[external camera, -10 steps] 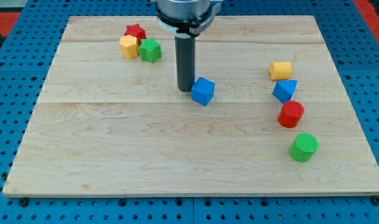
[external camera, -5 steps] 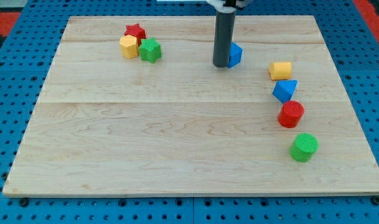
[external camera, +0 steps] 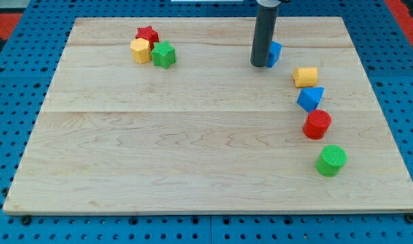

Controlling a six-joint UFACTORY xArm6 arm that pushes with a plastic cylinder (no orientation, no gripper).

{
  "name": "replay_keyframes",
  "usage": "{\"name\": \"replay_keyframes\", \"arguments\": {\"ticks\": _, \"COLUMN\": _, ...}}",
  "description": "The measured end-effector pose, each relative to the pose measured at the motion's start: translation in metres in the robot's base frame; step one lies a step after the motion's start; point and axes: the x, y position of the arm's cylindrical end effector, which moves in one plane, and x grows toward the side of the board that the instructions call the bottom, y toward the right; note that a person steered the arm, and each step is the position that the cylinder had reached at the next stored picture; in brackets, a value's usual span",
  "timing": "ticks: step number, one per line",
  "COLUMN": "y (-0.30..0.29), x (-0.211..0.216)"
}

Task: Place the blue cube above the yellow heart

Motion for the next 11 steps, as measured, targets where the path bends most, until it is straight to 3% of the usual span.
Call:
{"name": "replay_keyframes", "arguments": {"ticks": 4, "y": -0.01, "x": -0.016}}
{"name": "replay_keyframes", "arguments": {"ticks": 7, "y": 0.03, "x": -0.02}}
{"name": "replay_keyframes", "arguments": {"ticks": 11, "y": 0.014, "x": -0.045}}
